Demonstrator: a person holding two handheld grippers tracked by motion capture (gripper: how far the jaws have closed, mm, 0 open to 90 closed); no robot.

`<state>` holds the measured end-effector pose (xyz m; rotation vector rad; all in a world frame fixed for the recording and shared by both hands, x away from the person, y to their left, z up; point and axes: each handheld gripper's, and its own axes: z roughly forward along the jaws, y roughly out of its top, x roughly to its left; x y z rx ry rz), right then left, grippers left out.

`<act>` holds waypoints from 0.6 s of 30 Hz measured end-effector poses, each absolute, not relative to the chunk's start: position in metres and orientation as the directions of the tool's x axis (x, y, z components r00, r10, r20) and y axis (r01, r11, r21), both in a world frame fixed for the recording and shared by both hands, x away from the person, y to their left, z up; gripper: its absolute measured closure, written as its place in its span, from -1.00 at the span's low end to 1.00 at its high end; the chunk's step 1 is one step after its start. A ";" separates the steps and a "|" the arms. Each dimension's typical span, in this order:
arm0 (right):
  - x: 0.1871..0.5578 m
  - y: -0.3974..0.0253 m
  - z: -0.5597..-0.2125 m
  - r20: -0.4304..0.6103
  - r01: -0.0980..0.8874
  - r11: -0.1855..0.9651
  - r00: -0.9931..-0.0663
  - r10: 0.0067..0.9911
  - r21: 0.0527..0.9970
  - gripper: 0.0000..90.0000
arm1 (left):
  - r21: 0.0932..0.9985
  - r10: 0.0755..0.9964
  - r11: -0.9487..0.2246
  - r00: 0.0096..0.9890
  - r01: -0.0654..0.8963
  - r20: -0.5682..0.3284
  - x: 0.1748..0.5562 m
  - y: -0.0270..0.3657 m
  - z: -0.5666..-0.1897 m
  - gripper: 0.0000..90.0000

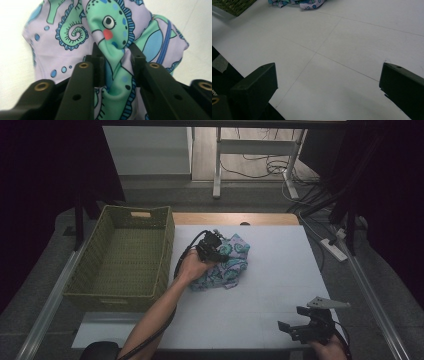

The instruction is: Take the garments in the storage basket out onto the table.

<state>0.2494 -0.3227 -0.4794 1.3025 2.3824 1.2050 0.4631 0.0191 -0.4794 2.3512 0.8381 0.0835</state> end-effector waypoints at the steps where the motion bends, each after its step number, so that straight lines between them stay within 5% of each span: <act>1: 0.249 -0.323 -0.479 0.218 0.630 0.292 -0.604 0.767 0.719 -0.96 | 0.583 0.581 -0.616 0.805 0.530 -0.118 0.463 0.018 -0.485 0.37; 4: 0.250 -0.323 -0.480 0.218 0.630 0.294 -0.605 0.766 0.719 -0.96 | 0.583 0.578 -0.623 0.809 0.521 -0.106 0.463 0.018 -0.491 0.26; 13: 0.250 -0.322 -0.480 0.217 0.632 0.301 -0.608 0.763 0.714 -0.96 | 0.589 0.601 -0.584 0.785 0.559 -0.149 0.468 0.022 -0.513 -0.53; 18: 0.250 -0.322 -0.480 0.219 0.633 0.300 -0.608 0.763 0.714 -0.96 | 0.596 0.622 -0.549 0.762 0.586 -0.177 0.467 0.026 -0.514 -0.71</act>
